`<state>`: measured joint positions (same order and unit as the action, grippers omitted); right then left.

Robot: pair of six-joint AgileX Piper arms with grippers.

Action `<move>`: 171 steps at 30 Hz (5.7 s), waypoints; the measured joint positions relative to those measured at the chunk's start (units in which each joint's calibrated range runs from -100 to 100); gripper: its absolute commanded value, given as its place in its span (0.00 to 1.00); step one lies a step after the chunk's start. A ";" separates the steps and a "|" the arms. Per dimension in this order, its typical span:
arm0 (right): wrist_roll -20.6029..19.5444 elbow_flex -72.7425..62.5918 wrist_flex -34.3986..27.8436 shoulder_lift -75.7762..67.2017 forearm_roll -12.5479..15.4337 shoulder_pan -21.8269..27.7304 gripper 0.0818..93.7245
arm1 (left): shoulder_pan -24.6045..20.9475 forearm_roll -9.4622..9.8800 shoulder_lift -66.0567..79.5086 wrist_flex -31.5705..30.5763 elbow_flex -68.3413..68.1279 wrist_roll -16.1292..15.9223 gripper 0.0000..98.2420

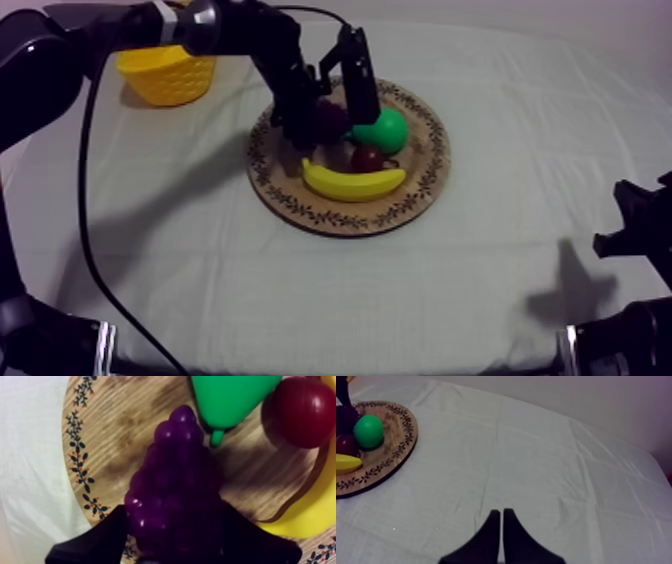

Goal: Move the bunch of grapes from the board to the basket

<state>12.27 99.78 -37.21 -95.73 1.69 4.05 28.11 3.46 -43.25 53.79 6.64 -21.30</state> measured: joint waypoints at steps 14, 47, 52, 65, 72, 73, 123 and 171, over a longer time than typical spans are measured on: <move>0.00 0.00 0.00 0.00 0.00 0.00 0.00 | -0.39 -0.07 4.66 -4.22 -5.25 1.27 0.44; 0.00 0.00 0.00 0.00 0.00 0.00 0.00 | 0.87 0.38 49.32 -12.55 -38.68 21.09 0.44; 0.00 0.00 0.00 0.00 0.00 0.00 0.00 | -2.36 0.10 52.01 -8.92 -36.12 23.61 0.44; 0.00 0.00 0.00 0.00 0.00 0.00 0.00 | -13.46 -0.56 55.42 -0.46 -31.96 26.69 0.44; 0.00 0.00 0.00 0.00 0.00 0.00 0.00 | -18.18 -0.69 54.34 1.62 -32.85 27.24 0.45; 0.00 0.00 0.00 0.00 0.00 0.00 0.00 | -18.66 -0.69 54.04 1.62 -32.69 27.30 0.45; 0.00 0.00 0.06 0.00 0.00 0.00 0.00 | -23.12 1.82 0.71 4.53 14.58 29.58 0.46; 0.00 0.00 0.05 0.00 0.00 0.00 0.00 | -22.03 1.45 14.38 -9.08 -1.68 31.10 0.73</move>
<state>12.27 99.78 -37.16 -95.73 1.69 4.05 6.08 4.91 -28.88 44.71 4.96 9.80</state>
